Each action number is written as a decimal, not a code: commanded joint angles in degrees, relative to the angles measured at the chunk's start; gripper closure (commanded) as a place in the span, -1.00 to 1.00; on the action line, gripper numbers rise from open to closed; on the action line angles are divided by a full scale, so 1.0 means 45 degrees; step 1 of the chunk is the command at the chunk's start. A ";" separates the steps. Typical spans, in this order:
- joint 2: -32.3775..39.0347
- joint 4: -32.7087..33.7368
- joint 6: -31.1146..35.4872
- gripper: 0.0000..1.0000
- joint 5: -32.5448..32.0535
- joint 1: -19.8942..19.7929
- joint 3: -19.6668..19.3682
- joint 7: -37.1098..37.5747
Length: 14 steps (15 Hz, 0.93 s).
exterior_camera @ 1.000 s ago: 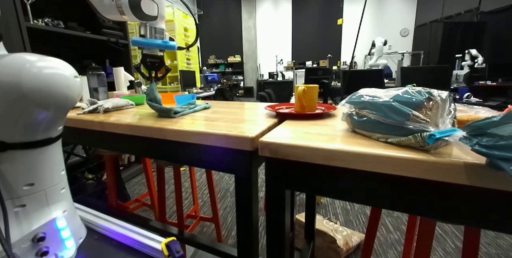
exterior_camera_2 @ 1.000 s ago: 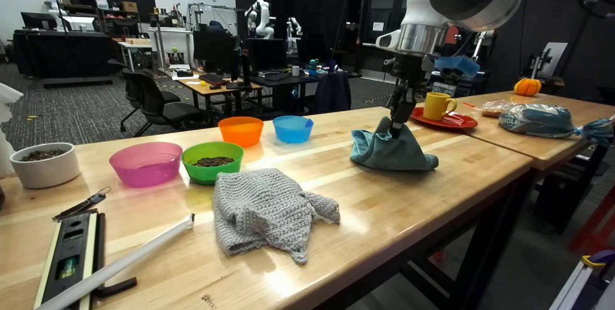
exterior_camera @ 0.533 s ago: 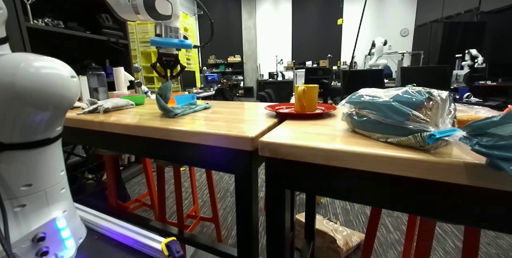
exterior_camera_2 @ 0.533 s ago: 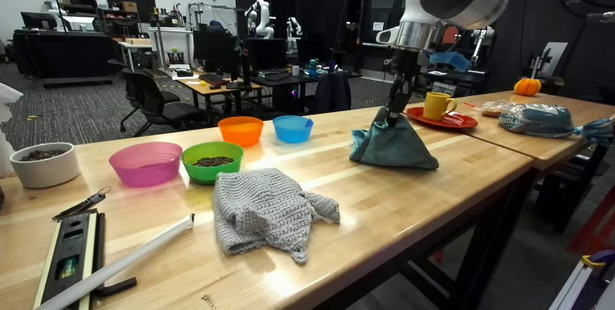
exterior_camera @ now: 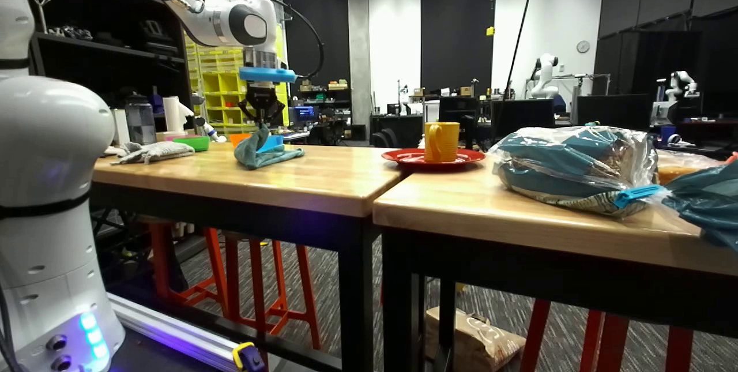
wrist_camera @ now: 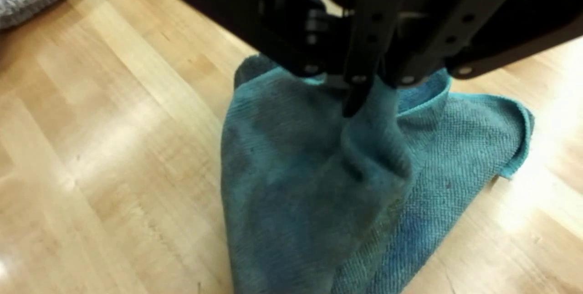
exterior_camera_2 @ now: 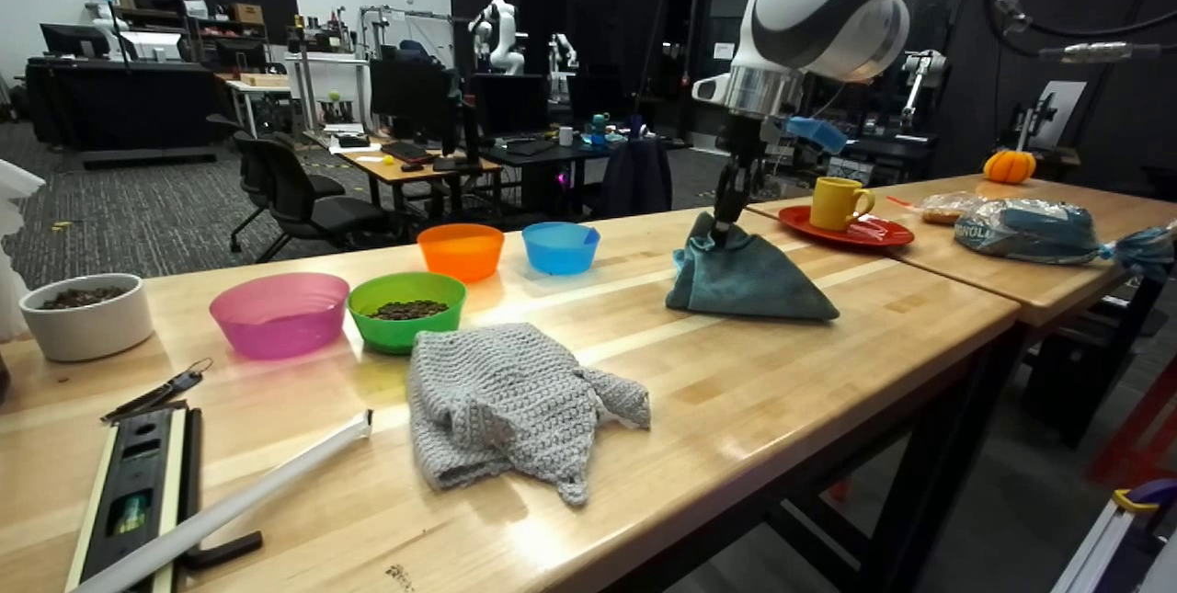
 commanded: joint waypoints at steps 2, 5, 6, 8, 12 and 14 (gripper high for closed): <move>0.1113 0.0856 0.0252 0.97 -0.0147 -0.0521 0.0200 -0.0194; 0.1468 0.1101 0.0382 0.39 -0.0183 -0.0775 0.0245 -0.0090; 0.1528 0.1176 0.0375 0.38 -0.0204 -0.0848 0.0259 -0.0056; 0.1534 0.1284 0.0390 0.17 -0.0309 -0.0965 0.0280 0.0044; 0.1330 0.1367 0.0472 -0.36 -0.0746 -0.1091 0.0320 0.0391; 0.1085 0.1292 0.0540 -0.65 -0.1017 -0.1112 0.0343 0.0767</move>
